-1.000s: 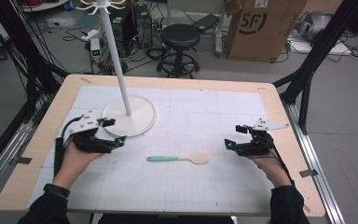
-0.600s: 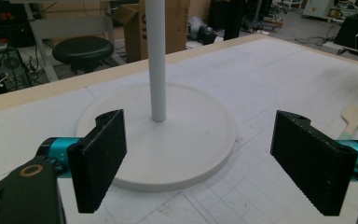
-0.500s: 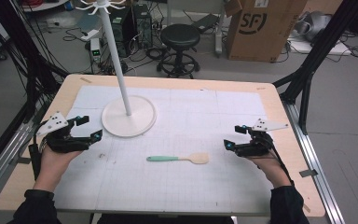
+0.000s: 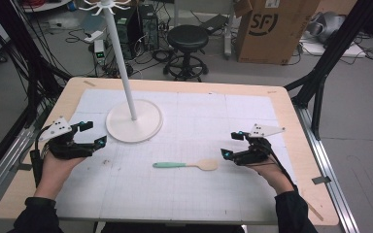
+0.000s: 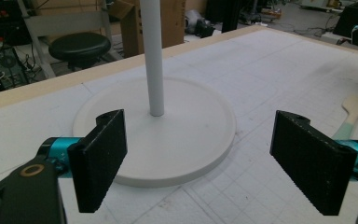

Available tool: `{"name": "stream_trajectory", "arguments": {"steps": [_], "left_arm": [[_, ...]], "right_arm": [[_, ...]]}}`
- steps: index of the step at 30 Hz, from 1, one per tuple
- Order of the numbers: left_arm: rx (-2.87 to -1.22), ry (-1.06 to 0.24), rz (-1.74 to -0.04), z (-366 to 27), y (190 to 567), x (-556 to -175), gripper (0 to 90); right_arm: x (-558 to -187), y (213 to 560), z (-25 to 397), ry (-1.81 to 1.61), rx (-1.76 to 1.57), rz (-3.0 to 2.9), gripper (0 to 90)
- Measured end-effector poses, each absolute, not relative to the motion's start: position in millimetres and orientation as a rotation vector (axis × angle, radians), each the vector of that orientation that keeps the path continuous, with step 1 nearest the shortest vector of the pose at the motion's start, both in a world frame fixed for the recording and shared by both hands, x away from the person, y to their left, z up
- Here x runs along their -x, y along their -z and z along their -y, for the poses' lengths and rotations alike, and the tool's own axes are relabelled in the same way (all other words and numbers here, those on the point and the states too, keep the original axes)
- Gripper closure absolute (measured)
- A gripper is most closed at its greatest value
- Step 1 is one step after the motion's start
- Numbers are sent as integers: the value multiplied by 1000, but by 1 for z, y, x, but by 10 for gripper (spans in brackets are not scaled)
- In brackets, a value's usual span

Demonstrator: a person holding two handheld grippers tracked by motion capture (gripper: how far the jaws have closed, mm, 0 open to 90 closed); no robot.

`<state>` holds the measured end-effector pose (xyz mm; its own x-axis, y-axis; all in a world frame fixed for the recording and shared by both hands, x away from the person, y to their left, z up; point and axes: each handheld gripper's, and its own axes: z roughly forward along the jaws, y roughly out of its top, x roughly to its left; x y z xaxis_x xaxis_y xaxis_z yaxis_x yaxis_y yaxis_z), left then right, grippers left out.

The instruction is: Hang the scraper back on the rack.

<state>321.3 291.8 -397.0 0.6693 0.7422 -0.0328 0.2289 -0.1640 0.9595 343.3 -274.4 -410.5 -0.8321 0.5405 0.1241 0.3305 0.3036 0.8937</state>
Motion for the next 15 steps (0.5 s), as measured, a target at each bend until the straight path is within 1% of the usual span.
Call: {"name": "stream_trajectory", "arguments": {"steps": [3,4,9,15], "left_arm": [[-1723,-545,-794,-292,398,-322,193],[-1724,-544,-794,-293,398,-322,193],[-1721,-543,-792,-294,398,-322,193],[-1720,-537,-789,-297,398,-323,193]], "right_arm": [[-344,411,266,-1565,-776,-2394,153],[-345,412,256,-1565,-745,-2418,153],[-346,414,236,-1571,-687,-2477,153],[-348,420,218,-1557,-659,-2534,154]]}}
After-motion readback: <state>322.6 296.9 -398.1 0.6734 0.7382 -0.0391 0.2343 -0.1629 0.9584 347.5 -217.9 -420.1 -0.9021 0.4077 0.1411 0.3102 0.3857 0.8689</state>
